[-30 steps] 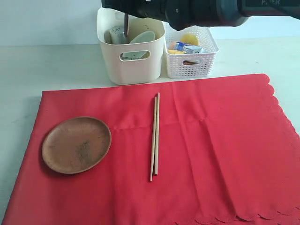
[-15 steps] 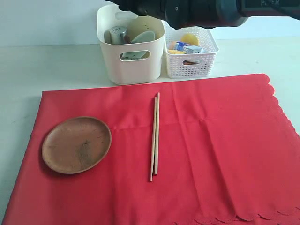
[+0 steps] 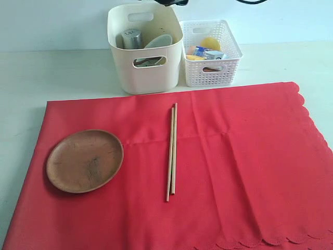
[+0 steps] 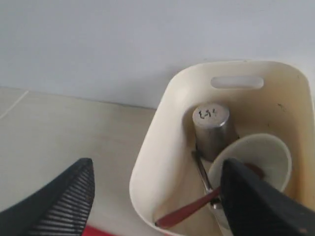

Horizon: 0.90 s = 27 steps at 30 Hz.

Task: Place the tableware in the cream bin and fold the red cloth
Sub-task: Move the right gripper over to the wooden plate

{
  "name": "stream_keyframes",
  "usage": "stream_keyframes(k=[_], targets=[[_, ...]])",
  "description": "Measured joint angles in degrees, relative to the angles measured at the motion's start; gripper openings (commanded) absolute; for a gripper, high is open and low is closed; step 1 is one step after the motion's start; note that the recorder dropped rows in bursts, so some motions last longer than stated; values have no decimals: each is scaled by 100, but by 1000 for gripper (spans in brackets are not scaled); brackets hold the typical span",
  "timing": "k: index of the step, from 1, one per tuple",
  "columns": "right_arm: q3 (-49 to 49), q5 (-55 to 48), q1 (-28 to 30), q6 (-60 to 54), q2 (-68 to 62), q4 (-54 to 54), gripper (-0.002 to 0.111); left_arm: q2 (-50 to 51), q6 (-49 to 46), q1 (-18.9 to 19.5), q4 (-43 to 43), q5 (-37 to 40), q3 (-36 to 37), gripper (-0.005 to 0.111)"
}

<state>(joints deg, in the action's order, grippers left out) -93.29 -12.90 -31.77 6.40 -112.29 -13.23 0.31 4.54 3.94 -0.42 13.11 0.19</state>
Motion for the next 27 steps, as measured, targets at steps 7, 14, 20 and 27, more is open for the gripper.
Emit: stream_keyframes(k=[7,14,20,27], targets=[[0,-2039,0,-581,614,-62,69,0,0,0,0,0,0,2],[0,-2731,0,-921,625,-147,63,0,0,0,0,0,0,2],[0,-2886,0,-921,951,-147,11,0,0,0,0,0,0,2],[151,-3104,0,-640,1476,-36,0,0,0,0,0,0,0,2]])
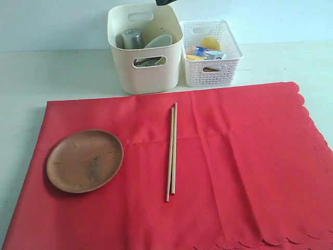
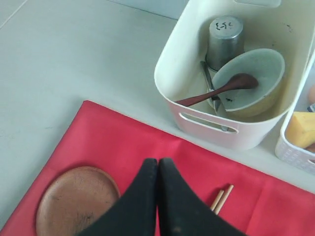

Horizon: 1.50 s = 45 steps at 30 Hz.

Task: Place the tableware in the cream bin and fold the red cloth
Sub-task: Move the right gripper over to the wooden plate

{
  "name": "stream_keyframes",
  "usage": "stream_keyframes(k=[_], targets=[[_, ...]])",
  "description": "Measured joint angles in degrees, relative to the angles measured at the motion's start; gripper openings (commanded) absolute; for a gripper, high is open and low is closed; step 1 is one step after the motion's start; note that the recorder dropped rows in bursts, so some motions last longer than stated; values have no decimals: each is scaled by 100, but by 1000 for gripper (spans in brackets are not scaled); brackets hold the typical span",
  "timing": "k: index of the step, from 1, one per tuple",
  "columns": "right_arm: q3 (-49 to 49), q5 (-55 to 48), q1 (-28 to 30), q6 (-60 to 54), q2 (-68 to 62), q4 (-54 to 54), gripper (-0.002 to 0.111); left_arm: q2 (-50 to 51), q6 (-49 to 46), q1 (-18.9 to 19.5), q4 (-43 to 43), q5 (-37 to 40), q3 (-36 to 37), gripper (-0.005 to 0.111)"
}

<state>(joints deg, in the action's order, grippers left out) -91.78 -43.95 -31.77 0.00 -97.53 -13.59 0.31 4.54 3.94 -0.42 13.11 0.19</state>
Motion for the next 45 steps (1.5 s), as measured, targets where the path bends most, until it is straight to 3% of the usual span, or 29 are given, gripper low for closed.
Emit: stream_keyframes(k=[15,24,34,39,45], targets=[[2559,428,-88,1004,962,-42,0,0,0,0,0,0,0,2],[3064,731,-334,1026,-14,108,0,0,0,0,0,0,0,2],[3085,1299,-347,1038,-1014,71,29,0,0,-160,0,0,0,2],[3085,1447,-347,98,-1040,-994,34,0,0,-160,0,0,0,2],[2642,1258,-347,-2203,-1224,-3241,34,0,0,-160,0,0,0,2]])
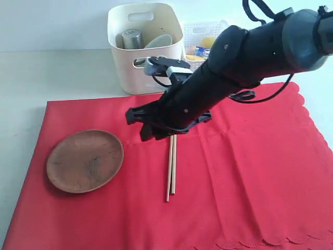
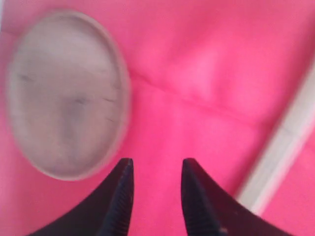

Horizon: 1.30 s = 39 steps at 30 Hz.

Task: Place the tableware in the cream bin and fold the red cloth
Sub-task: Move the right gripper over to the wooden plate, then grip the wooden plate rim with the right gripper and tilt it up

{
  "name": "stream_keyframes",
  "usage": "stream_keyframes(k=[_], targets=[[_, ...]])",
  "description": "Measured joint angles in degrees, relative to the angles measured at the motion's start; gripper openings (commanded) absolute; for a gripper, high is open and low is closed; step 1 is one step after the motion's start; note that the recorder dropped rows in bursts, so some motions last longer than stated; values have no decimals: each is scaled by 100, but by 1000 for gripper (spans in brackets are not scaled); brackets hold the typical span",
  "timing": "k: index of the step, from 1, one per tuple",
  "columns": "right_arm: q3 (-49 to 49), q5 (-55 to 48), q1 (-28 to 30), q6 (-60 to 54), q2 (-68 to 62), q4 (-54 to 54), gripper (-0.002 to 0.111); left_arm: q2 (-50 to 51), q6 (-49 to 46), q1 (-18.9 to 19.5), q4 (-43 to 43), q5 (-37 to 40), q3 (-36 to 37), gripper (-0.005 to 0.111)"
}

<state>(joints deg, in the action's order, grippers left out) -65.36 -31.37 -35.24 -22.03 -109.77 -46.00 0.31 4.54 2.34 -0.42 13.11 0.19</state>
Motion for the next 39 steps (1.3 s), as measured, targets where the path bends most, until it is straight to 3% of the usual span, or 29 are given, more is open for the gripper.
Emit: stream_keyframes(k=[7,17,25,39], targets=[[-994,-629,-88,-733,-730,-765,34,0,0,0,0,0,0,2],[-1955,-571,-501,45,-1462,424,34,0,0,0,0,0,0,2],[-2196,-406,-501,359,-1727,884,46,0,0,0,0,0,0,2],[-2196,-357,-757,184,-1735,997,46,0,0,0,0,0,0,2]])
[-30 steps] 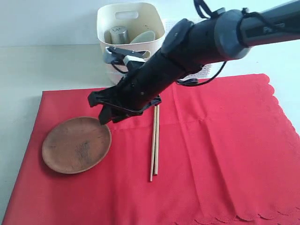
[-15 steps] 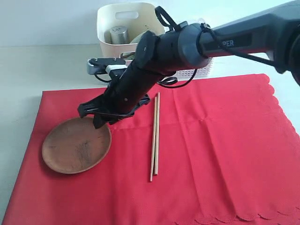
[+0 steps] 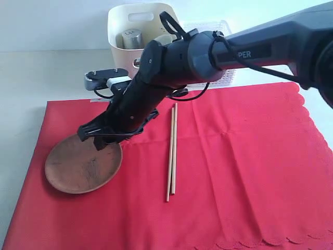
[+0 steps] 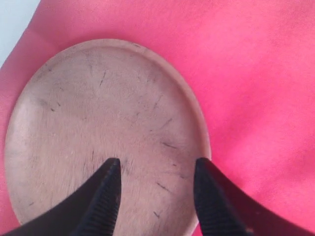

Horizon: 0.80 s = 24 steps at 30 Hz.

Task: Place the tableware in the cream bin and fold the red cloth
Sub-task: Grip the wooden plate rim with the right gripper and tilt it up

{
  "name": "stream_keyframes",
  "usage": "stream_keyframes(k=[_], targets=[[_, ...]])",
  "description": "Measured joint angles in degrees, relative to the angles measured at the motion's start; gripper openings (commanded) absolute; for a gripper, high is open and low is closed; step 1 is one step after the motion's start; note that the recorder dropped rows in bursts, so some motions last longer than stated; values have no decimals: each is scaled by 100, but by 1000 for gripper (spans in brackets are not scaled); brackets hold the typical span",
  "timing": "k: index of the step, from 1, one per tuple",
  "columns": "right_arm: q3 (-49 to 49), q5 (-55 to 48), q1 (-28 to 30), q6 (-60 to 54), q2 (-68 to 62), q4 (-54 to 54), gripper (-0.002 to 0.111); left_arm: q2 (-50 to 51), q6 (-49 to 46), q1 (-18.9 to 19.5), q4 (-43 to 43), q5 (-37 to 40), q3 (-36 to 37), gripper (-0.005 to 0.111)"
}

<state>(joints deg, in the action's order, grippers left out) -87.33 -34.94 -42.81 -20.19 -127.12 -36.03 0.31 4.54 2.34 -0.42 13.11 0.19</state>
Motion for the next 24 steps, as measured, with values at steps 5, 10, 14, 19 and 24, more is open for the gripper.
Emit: stream_keyframes(k=[5,10,14,19,24], targets=[[-54,39,-6,-14,-84,0,46,0,0,0,0,0,0,2],[-69,39,-14,-14,-179,-59,46,0,0,0,0,0,0,2],[-69,28,-14,-14,-179,-70,46,0,0,0,0,0,0,2],[-69,-31,-14,-14,-97,-12,47,0,0,0,0,0,0,2],[-69,117,-14,378,169,164,57,0,0,0,0,0,0,2]])
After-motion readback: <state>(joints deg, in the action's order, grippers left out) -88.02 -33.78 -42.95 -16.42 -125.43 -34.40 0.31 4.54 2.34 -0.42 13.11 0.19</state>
